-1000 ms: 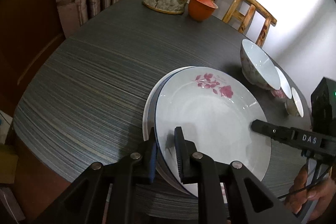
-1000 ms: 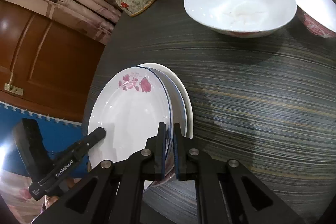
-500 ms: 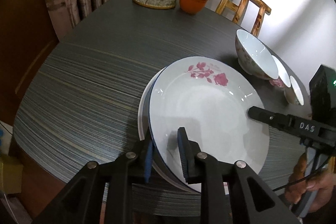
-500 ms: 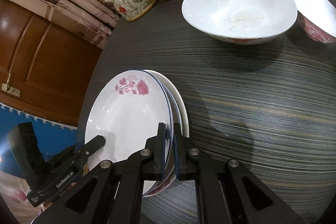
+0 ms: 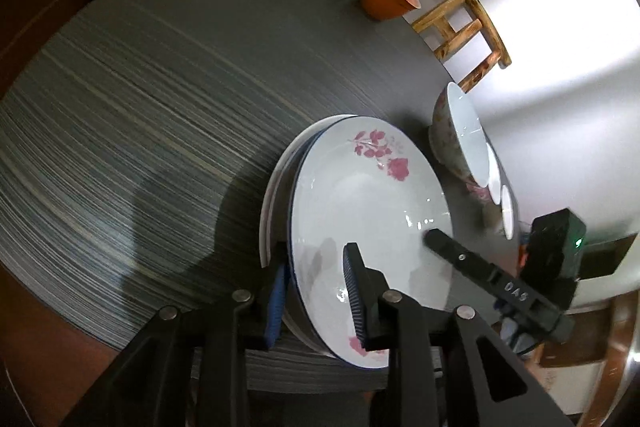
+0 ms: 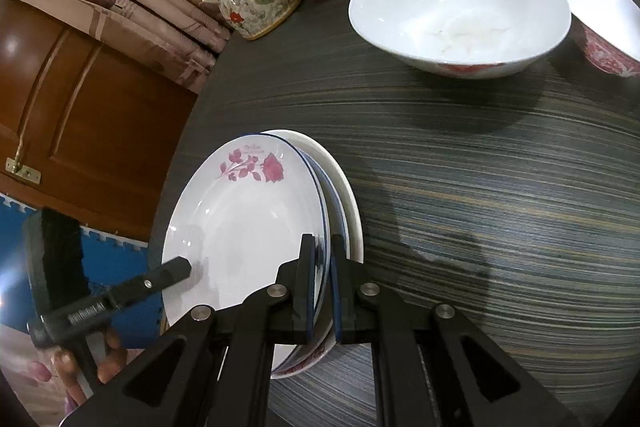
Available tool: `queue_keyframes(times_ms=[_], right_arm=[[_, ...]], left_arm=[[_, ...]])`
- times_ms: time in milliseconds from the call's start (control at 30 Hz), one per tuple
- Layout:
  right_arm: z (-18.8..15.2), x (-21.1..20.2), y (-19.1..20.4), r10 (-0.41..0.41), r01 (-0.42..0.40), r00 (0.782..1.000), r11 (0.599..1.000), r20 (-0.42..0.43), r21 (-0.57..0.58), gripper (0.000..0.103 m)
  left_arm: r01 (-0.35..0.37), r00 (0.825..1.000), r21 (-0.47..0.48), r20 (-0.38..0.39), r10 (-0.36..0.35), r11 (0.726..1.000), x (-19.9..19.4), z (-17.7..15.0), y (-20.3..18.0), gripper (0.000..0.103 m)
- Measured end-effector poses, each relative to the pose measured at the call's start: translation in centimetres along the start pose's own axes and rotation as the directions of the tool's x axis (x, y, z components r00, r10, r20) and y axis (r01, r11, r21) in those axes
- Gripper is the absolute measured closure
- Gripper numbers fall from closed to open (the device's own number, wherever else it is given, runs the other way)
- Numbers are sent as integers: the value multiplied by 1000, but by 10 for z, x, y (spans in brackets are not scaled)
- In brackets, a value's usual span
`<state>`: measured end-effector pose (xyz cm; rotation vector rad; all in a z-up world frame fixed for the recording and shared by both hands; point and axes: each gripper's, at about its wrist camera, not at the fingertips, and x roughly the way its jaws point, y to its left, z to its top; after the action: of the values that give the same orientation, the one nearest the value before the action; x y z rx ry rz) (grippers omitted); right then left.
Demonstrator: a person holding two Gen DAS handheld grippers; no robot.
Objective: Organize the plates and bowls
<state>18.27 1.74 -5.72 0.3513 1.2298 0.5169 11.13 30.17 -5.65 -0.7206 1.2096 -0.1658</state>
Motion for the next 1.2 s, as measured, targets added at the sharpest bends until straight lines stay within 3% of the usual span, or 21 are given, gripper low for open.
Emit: queue_keyframes(times_ms=[400,567,767,1033,1200], right_arm=[[-1,1,1,11,-11,1000,1000,-3,-2,96],[0,0,0,20,-20,1000,1000,-5,0,96],[0,-1,3,12,-12,1000,1000,-2,-11,96],[2,-2,5,-3,3,1000,1000,0,-31,95],[4,-3,2,6,-6,1000,1000,-1,-29,96]], left_arm=[[-142,981,84,-123,152,986,8,15,-24,76],[-140,975,80,-164,151,987,10,21,-23,75],[-185,958,96,-206,201,978,13,28,-26,75],[-294,912,133,-259,319,947,22,32,-42,75],[-377,863,228,-265,430,898,32,28,-64,75]])
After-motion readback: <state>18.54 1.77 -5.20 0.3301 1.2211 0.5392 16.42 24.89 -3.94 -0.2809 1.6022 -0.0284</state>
